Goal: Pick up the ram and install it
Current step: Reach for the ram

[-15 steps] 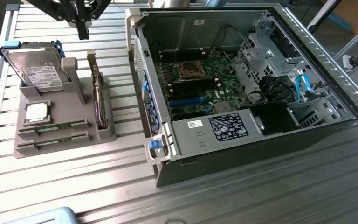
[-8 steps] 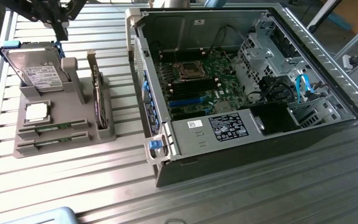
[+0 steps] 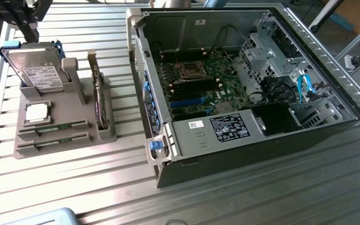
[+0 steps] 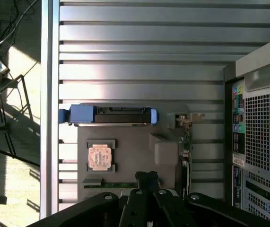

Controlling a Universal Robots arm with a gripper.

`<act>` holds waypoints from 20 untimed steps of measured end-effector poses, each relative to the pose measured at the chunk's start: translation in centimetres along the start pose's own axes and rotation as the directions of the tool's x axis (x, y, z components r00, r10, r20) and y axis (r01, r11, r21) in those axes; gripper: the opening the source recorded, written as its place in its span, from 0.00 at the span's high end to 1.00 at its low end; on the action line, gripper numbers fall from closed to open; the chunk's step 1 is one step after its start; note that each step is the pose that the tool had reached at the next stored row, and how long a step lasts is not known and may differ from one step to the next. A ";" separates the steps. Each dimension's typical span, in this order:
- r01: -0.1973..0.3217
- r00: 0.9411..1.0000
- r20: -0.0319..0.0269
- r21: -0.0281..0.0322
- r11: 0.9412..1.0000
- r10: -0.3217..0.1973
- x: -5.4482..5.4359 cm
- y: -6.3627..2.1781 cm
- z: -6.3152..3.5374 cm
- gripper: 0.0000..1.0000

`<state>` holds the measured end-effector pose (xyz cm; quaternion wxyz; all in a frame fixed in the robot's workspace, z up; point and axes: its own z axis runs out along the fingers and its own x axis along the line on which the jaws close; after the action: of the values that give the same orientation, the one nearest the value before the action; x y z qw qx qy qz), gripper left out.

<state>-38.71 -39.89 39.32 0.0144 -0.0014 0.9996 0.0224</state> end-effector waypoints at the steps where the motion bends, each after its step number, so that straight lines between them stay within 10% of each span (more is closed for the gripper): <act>1: 0.000 1.000 0.000 0.000 1.000 0.000 0.3 0.00 -0.01 0.89; 20: 0.000 1.000 0.000 0.000 1.000 0.000 0.3 -4.57 -0.21 0.89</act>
<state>-38.99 -44.47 39.31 0.0144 -0.0015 0.9996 0.0224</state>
